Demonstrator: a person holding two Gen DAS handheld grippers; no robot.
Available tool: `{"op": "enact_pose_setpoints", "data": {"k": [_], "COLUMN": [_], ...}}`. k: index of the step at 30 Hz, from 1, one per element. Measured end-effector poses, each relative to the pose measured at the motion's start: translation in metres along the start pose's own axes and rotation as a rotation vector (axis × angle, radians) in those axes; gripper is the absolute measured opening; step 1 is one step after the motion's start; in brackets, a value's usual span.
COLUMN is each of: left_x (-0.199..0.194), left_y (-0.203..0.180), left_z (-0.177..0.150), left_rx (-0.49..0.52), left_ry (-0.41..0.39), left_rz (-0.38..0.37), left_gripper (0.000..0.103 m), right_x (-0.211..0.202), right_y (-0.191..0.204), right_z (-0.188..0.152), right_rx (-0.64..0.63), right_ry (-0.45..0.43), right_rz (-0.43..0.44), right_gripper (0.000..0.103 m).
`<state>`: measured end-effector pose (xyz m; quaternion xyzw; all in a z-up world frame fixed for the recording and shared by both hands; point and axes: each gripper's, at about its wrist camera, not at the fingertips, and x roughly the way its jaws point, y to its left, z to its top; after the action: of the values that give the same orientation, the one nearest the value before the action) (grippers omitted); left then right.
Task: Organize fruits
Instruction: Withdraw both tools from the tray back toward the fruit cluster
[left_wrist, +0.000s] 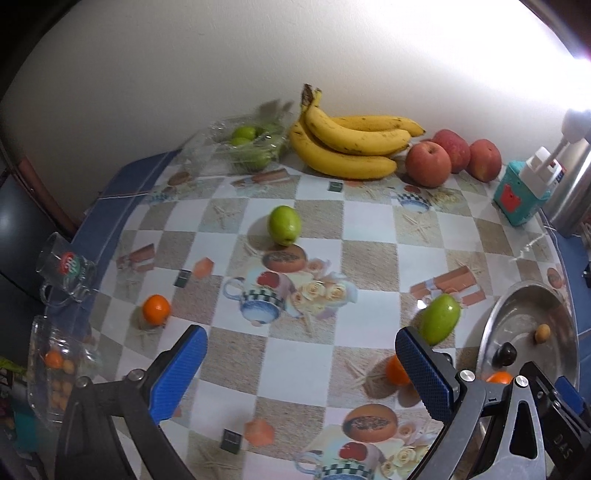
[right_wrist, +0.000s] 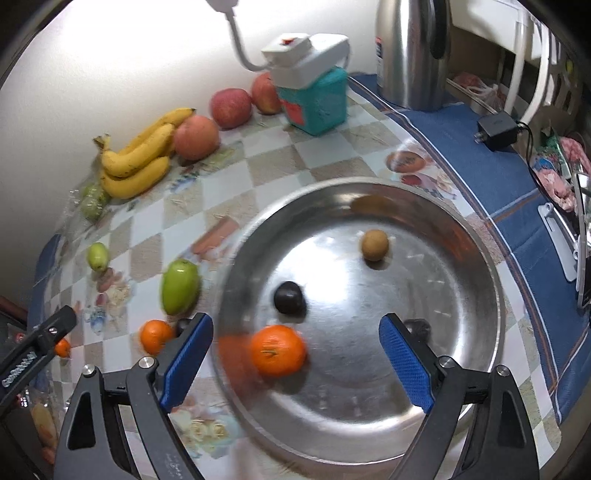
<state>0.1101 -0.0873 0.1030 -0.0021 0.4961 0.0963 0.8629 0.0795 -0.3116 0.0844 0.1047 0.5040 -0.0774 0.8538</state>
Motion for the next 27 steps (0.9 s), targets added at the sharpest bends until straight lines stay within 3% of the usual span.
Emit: {"op": "enact_pose_setpoints", "data": {"k": [13,18,27], "left_x": [-0.003,0.004,0.031], "left_y": [0.06,0.082,0.072], "left_z": [0.005,0.004,0.003], "left_rx": [-0.121,-0.184,-0.183], "left_ry": [-0.015,0.006,0.082], "left_rz": [0.043,0.033,-0.012], "left_gripper": [0.103,0.103,0.103], "right_x": [0.005,0.005,0.027], "right_y": [0.063,0.082,0.097], "right_z": [-0.01,-0.013,-0.014], "right_rx": [-0.077,-0.113,-0.107], "right_ry": [0.055,0.043,0.098], "right_rz": [0.077,0.061,0.071], "right_gripper": [0.092,0.092,0.092]}}
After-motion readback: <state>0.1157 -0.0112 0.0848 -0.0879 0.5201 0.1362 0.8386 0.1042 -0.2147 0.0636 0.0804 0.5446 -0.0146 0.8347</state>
